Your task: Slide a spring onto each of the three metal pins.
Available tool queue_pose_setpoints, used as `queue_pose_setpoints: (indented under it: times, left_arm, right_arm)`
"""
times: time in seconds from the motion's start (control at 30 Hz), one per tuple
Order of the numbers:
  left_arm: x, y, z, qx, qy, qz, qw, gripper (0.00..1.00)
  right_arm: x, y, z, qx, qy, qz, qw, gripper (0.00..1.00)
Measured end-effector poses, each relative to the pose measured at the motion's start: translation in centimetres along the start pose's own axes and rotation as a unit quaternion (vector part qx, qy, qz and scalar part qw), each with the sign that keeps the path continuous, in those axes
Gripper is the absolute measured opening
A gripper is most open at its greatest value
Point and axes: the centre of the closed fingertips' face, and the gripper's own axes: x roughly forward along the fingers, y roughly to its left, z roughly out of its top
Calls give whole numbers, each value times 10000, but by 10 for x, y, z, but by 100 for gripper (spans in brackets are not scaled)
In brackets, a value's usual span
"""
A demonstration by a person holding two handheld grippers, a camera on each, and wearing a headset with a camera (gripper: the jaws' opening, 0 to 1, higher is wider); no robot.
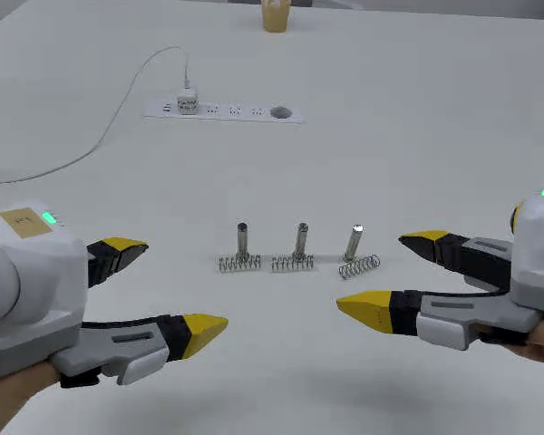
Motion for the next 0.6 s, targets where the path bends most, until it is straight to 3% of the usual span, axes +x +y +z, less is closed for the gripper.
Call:
queue_pose_setpoints:
  times: [0.3, 0.6]
  left_arm:
    - [25, 12, -4, 96, -19, -209, 9997, 69]
    - [53, 17, -13, 342, 0, -411, 9986, 57]
  right_arm:
    - [-10, 8, -1, 115, -202, 58, 9997, 75]
    - [-13, 13, -14, 100, -67, -22, 9999, 74]
